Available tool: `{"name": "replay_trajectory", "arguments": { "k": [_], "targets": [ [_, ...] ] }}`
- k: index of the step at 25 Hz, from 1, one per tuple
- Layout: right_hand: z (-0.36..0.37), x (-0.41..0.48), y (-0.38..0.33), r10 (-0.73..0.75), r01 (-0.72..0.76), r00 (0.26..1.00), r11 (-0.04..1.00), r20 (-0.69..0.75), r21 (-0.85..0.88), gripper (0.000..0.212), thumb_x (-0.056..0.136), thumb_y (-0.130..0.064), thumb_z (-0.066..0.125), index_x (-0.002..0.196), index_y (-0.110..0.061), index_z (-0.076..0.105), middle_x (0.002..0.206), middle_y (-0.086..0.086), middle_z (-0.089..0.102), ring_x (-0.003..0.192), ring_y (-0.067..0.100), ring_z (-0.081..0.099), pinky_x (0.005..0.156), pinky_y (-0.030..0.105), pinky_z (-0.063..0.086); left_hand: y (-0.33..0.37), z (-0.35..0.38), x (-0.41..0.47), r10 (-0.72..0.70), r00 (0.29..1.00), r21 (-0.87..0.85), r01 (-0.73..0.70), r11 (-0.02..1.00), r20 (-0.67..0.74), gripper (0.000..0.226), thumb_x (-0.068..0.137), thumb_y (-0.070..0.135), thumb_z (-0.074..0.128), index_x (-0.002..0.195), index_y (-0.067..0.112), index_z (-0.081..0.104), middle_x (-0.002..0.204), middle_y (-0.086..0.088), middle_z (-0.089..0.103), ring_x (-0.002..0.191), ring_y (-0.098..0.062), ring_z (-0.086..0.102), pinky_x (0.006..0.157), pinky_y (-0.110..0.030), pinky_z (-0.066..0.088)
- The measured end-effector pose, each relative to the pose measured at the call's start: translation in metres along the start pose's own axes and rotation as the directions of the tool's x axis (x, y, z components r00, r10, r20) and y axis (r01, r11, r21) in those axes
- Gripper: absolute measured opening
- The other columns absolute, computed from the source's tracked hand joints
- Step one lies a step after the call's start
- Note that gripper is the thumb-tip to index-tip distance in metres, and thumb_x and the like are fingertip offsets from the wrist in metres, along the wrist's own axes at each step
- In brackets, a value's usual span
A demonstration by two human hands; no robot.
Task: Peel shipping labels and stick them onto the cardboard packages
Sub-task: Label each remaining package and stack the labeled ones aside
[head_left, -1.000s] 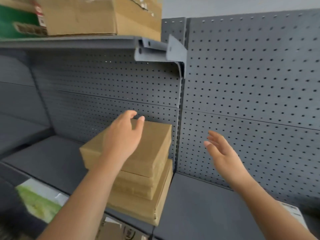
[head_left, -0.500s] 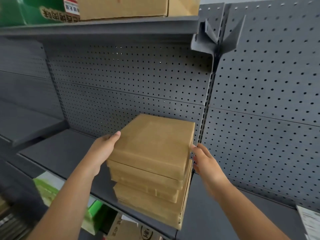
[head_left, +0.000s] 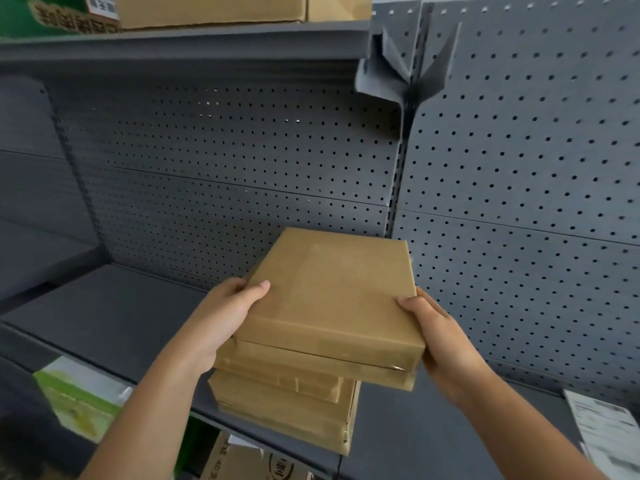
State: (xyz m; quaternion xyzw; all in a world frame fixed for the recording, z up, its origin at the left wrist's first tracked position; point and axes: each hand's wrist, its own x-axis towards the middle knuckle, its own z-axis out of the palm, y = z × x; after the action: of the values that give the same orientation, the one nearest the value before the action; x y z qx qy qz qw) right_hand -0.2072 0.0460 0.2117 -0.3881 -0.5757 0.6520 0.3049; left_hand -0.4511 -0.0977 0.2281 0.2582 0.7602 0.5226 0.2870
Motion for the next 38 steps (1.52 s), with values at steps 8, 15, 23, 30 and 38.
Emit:
{"name": "replay_trajectory", "arguments": {
  "k": [8, 15, 23, 30, 38],
  "targets": [
    [-0.132, -0.059, 0.0, 0.013, -0.002, 0.973, 0.999, -0.231, 0.05, 0.024, 0.094, -0.03, 0.058, 0.111, -0.039, 0.072, 0.107, -0.004, 0.077, 0.105, 0.023, 0.068, 0.092, 0.04, 0.051, 0.026, 0.119, -0.048, 0.105, 0.965, 0.028, -0.115, 0.993, 0.239, 0.035, 0.094, 0.055, 0.061, 0.108, 0.023, 0.061, 0.106, 0.003, 0.071, 0.096, -0.015, 0.067, 0.074, -0.032, 0.047],
    [-0.218, -0.09, 0.03, 0.037, -0.015, 0.948, 0.997, -0.317, 0.073, 0.025, 0.094, -0.03, 0.059, 0.115, -0.039, 0.071, 0.112, -0.003, 0.076, 0.107, 0.022, 0.069, 0.094, 0.04, 0.052, 0.007, 0.212, -0.06, 0.077, 0.939, 0.041, -0.096, 0.995, 0.334, 0.039, 0.093, 0.057, 0.062, 0.105, 0.02, 0.058, 0.109, -0.001, 0.068, 0.098, -0.016, 0.065, 0.078, -0.031, 0.048],
    [-0.251, -0.084, 0.092, 0.136, -0.107, 0.941, 0.988, -0.311, 0.108, 0.03, 0.096, -0.021, 0.057, 0.121, -0.034, 0.068, 0.116, -0.002, 0.075, 0.11, 0.021, 0.068, 0.095, 0.037, 0.051, -0.041, 0.258, -0.067, 0.021, 0.952, 0.107, -0.056, 0.993, 0.306, 0.032, 0.096, 0.05, 0.061, 0.105, 0.02, 0.056, 0.106, -0.002, 0.065, 0.093, -0.014, 0.061, 0.07, -0.028, 0.044],
    [-0.241, -0.069, 0.132, 0.219, -0.187, 0.931, 0.973, -0.293, 0.132, 0.033, 0.095, -0.017, 0.057, 0.121, -0.036, 0.066, 0.114, -0.005, 0.075, 0.108, 0.019, 0.069, 0.093, 0.038, 0.053, -0.069, 0.261, -0.069, -0.054, 0.969, 0.198, 0.005, 0.98, 0.242, 0.034, 0.098, 0.049, 0.058, 0.102, 0.016, 0.053, 0.098, -0.011, 0.065, 0.08, -0.019, 0.059, 0.064, -0.032, 0.043],
    [-0.232, -0.064, 0.148, 0.244, -0.225, 0.928, 0.969, -0.281, 0.099, 0.035, 0.096, -0.021, 0.055, 0.123, -0.042, 0.062, 0.117, -0.013, 0.073, 0.109, 0.015, 0.068, 0.079, 0.031, 0.051, -0.086, 0.265, -0.066, -0.062, 0.977, 0.225, 0.015, 0.974, 0.202, 0.034, 0.096, 0.049, 0.06, 0.101, 0.017, 0.052, 0.091, -0.01, 0.066, 0.074, -0.019, 0.06, 0.063, -0.034, 0.045]
  ]
}}
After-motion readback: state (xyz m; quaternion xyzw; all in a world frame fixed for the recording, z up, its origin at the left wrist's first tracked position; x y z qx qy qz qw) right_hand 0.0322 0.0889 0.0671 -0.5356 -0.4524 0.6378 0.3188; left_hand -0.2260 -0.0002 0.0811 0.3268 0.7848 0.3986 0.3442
